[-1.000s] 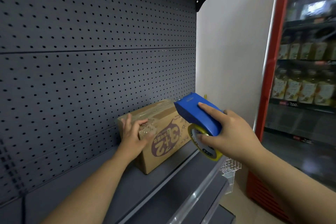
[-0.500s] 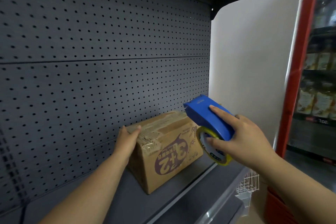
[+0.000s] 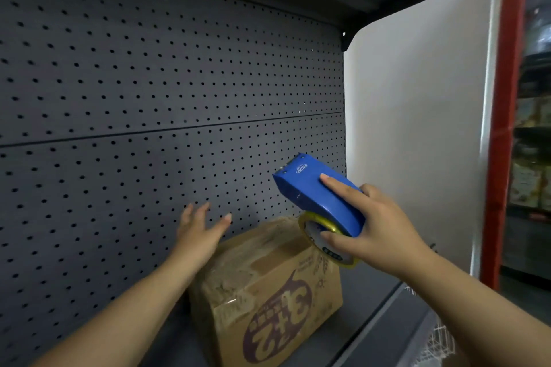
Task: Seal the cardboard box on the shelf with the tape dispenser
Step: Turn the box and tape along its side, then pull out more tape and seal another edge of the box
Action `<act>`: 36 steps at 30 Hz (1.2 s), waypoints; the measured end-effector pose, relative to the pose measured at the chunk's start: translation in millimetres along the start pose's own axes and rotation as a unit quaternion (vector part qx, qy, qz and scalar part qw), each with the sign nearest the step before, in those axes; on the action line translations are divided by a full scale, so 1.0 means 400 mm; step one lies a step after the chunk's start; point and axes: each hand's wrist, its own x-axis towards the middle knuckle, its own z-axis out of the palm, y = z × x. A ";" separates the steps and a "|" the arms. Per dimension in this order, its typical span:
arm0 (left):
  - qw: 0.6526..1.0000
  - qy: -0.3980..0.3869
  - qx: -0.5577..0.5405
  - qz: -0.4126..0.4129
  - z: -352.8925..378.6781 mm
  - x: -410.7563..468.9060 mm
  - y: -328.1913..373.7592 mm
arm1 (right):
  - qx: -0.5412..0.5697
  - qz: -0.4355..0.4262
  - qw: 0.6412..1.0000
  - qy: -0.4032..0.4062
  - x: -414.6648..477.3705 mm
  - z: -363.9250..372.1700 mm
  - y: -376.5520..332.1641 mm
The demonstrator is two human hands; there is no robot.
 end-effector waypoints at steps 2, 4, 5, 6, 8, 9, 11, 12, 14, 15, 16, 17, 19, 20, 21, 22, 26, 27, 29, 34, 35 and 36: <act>0.982 -0.103 -0.157 -0.033 0.024 0.029 0.093 | -0.002 -0.010 1.000 0.010 0.019 0.006 0.014; 0.925 -0.225 -0.281 -0.122 0.055 0.064 0.157 | 0.003 -0.016 1.000 0.020 0.035 0.010 0.028; 0.903 -0.270 -0.299 -0.148 0.069 0.080 0.180 | 0.005 -0.019 0.999 0.026 0.042 0.010 0.035; 0.887 -0.305 -0.309 -0.161 0.081 0.092 0.200 | 0.004 -0.021 0.999 0.030 0.048 0.010 0.042; 0.863 -0.354 -0.319 -0.165 0.099 0.105 0.231 | 0.006 -0.019 0.999 0.036 0.060 0.010 0.059; 0.861 -0.362 -0.319 -0.158 0.109 0.113 0.242 | 0.007 -0.019 0.999 0.037 0.064 0.011 0.068; 0.869 -0.357 -0.310 -0.145 0.125 0.127 0.259 | 0.000 -0.025 0.999 0.035 0.071 0.011 0.088; 0.875 -0.346 -0.306 -0.141 0.133 0.133 0.266 | -0.003 -0.028 0.999 0.033 0.075 0.009 0.098; 0.889 -0.311 -0.306 -0.138 0.149 0.145 0.278 | -0.004 -0.030 0.999 0.026 0.082 0.004 0.114; 0.894 -0.293 -0.310 -0.137 0.157 0.151 0.284 | -0.005 -0.029 0.999 0.021 0.086 0.001 0.121; 0.898 -0.278 -0.313 -0.136 0.165 0.156 0.290 | -0.006 -0.030 0.999 0.018 0.089 -0.001 0.127; 0.902 -0.262 -0.315 -0.132 0.172 0.164 0.295 | -0.009 -0.032 0.999 0.014 0.094 -0.003 0.134; 0.914 -0.228 -0.316 -0.116 0.187 0.180 0.306 | -0.016 -0.028 0.999 0.000 0.103 -0.009 0.149; 0.922 -0.209 -0.310 -0.104 0.194 0.186 0.312 | -0.022 -0.022 0.999 -0.013 0.107 -0.012 0.158; 0.931 -0.189 -0.300 -0.092 0.201 0.192 0.317 | -0.028 -0.015 0.999 -0.027 0.110 -0.015 0.166; 0.939 -0.171 -0.287 -0.078 0.208 0.198 0.322 | -0.033 -0.007 0.999 -0.040 0.113 -0.017 0.173; 0.957 -0.119 -0.261 -0.035 0.240 0.206 0.357 | -0.049 0.017 0.998 -0.043 0.113 -0.027 0.188; 0.959 -0.107 -0.260 -0.028 0.248 0.207 0.369 | -0.056 0.021 0.997 -0.038 0.112 -0.029 0.190; 0.961 -0.094 -0.261 -0.021 0.266 0.206 0.395 | -0.064 0.029 0.997 -0.024 0.110 -0.033 0.192; 0.957 -0.054 -0.286 -0.014 0.263 0.233 0.430 | -0.053 0.043 0.998 0.010 0.097 -0.052 0.206; 0.958 -0.036 -0.285 -0.012 0.244 0.249 0.425 | -0.052 0.045 0.998 0.013 0.086 -0.053 0.207; 0.961 -0.026 -0.276 -0.007 0.226 0.264 0.418 | -0.048 0.047 0.998 0.012 0.074 -0.050 0.208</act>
